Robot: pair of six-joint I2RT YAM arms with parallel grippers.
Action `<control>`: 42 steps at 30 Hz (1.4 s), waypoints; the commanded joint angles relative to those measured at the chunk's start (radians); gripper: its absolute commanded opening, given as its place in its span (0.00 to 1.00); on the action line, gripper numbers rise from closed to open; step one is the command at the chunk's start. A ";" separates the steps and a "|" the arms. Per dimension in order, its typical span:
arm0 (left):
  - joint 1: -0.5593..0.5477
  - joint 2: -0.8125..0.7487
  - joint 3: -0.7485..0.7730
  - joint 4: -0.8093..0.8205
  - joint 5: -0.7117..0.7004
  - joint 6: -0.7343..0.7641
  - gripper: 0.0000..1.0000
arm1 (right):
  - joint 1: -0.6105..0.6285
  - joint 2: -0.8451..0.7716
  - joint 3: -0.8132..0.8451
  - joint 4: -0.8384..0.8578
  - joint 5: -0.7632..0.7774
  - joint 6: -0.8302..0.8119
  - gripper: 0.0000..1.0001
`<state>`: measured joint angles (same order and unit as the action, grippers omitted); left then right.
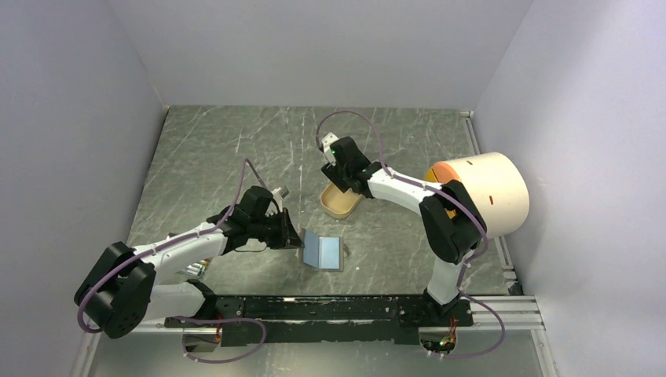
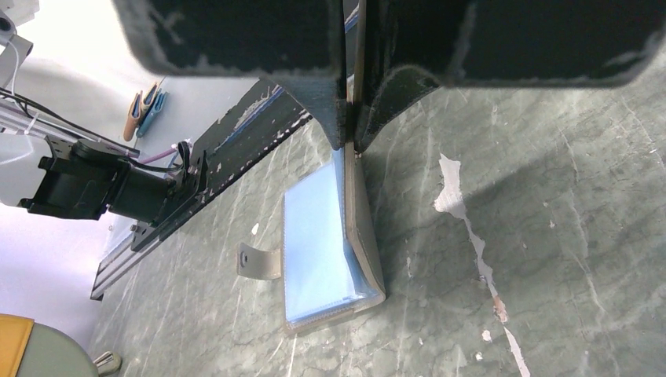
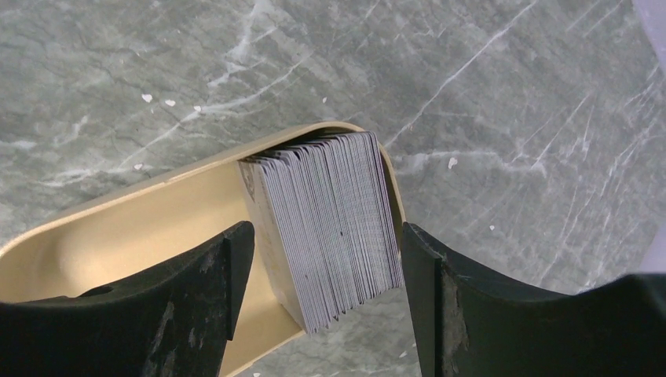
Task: Put the credit cards into the card holder
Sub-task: Pick up the credit card from the storage box.
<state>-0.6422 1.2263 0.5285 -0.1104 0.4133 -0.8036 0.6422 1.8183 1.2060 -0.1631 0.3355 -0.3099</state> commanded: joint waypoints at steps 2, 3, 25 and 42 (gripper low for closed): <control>0.006 0.006 0.008 0.002 -0.006 0.015 0.09 | -0.004 -0.015 -0.030 0.011 0.030 -0.046 0.72; 0.006 0.008 0.010 0.003 -0.007 0.015 0.09 | -0.004 -0.007 -0.027 0.009 0.036 -0.046 0.72; 0.006 0.020 0.016 0.002 -0.004 0.024 0.09 | 0.016 0.033 -0.057 0.042 0.148 -0.035 0.71; 0.007 0.020 -0.001 0.016 -0.005 0.018 0.09 | 0.022 -0.036 -0.069 0.024 0.139 -0.001 0.56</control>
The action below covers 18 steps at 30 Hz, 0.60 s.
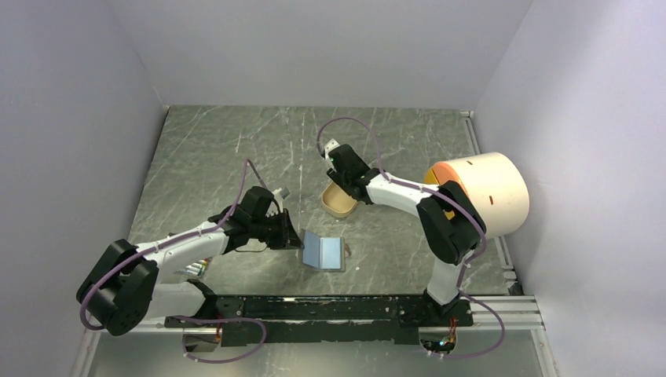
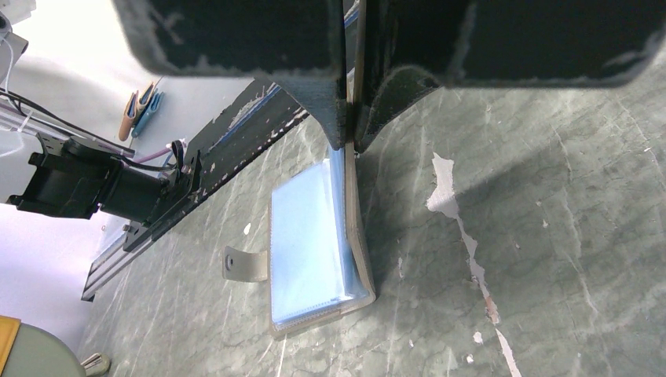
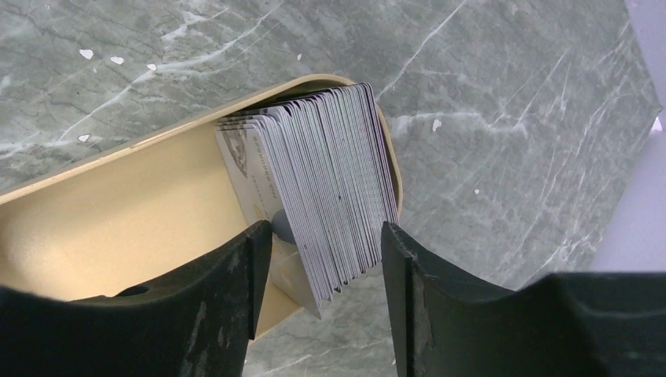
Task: Put the credit cards into the card holder
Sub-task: Pick up the credit card from the storage box.
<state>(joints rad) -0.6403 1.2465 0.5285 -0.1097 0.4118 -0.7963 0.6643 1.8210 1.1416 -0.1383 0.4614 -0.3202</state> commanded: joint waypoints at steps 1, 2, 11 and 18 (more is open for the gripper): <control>0.005 -0.001 -0.002 0.015 -0.003 0.010 0.09 | 0.000 -0.040 -0.005 -0.001 0.013 0.008 0.55; 0.005 -0.001 -0.002 0.015 -0.003 0.009 0.09 | 0.000 -0.041 -0.005 -0.003 0.014 0.009 0.54; 0.005 -0.009 -0.005 0.013 -0.007 0.007 0.09 | 0.002 -0.043 0.012 -0.027 -0.008 0.021 0.39; 0.006 0.000 -0.004 0.018 0.001 0.007 0.09 | 0.002 -0.055 0.011 -0.043 -0.021 0.033 0.33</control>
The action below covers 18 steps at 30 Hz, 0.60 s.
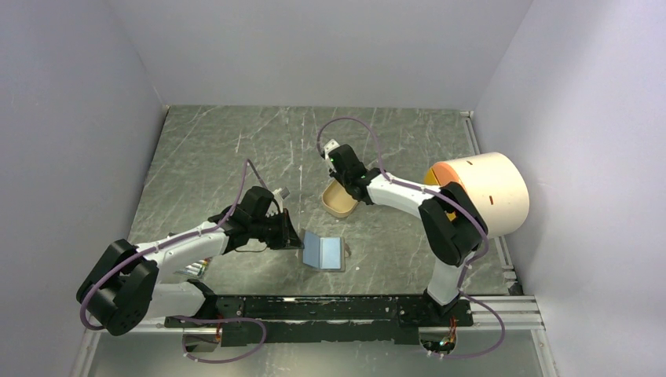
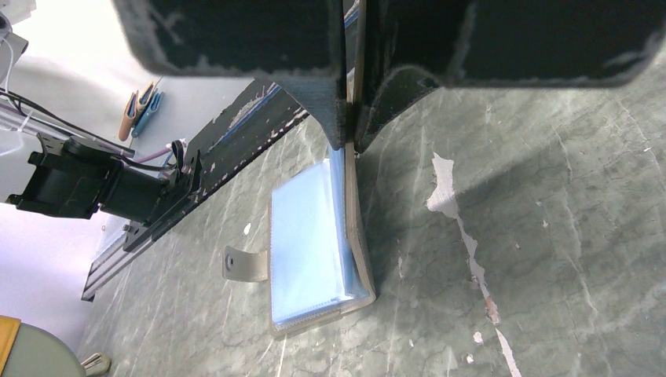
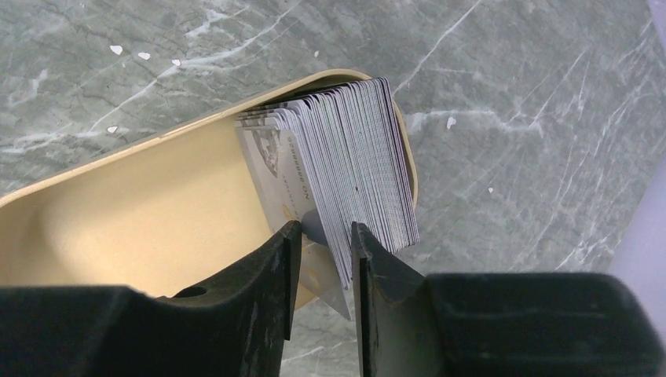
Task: Put the credit cards into the card holder
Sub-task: Pick up the credit card from the storage box.
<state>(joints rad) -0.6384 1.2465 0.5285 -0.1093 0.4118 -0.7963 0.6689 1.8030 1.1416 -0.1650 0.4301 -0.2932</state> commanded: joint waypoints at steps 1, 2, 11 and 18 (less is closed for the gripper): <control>0.004 0.001 -0.004 0.017 0.000 0.008 0.09 | -0.002 -0.041 0.008 -0.017 0.010 0.007 0.32; 0.004 0.001 -0.004 0.017 0.000 0.008 0.09 | -0.002 -0.043 0.008 -0.018 0.011 0.008 0.31; 0.004 0.000 -0.005 0.019 0.001 0.008 0.09 | -0.002 -0.062 0.022 -0.041 -0.003 0.016 0.25; 0.004 0.004 -0.011 0.026 0.002 0.002 0.09 | -0.001 -0.069 0.039 -0.082 -0.021 0.031 0.20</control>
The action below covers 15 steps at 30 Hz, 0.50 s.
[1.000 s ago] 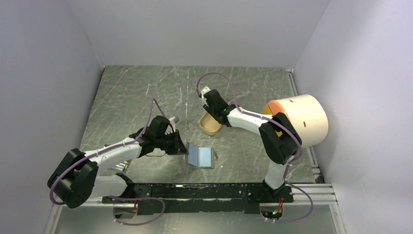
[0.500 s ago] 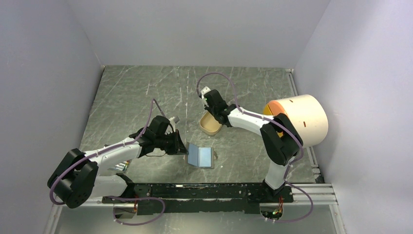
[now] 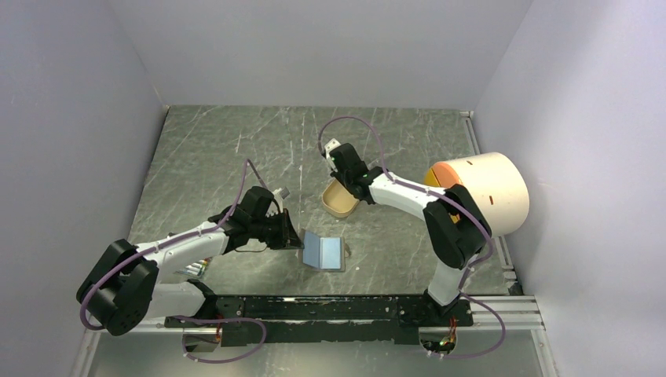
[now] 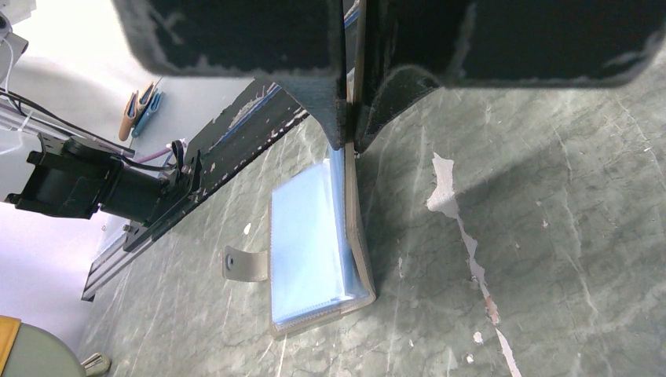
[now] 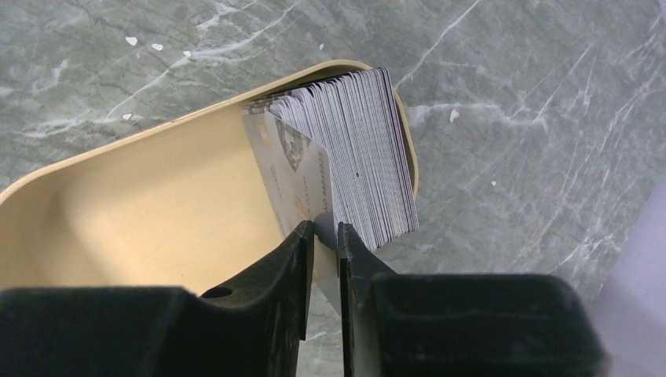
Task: Put the credit cards into the card holder
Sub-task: Pick up the credit card from the storage box.
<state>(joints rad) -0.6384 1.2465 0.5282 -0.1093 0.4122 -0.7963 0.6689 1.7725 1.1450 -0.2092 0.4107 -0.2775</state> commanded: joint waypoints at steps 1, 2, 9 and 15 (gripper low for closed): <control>0.005 0.005 -0.014 0.031 0.001 0.000 0.09 | -0.001 -0.040 0.040 -0.047 -0.013 0.020 0.18; 0.005 0.006 -0.018 0.036 -0.001 -0.002 0.09 | -0.001 -0.043 0.043 -0.059 -0.020 0.027 0.15; 0.005 0.015 -0.019 0.038 0.003 -0.003 0.09 | 0.006 -0.079 0.050 -0.095 -0.032 0.044 0.03; 0.005 0.010 -0.017 0.034 0.001 -0.004 0.09 | 0.007 -0.101 0.063 -0.114 -0.048 0.046 0.03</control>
<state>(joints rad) -0.6380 1.2568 0.5125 -0.0940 0.4122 -0.8009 0.6762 1.7054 1.1732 -0.3038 0.3656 -0.2401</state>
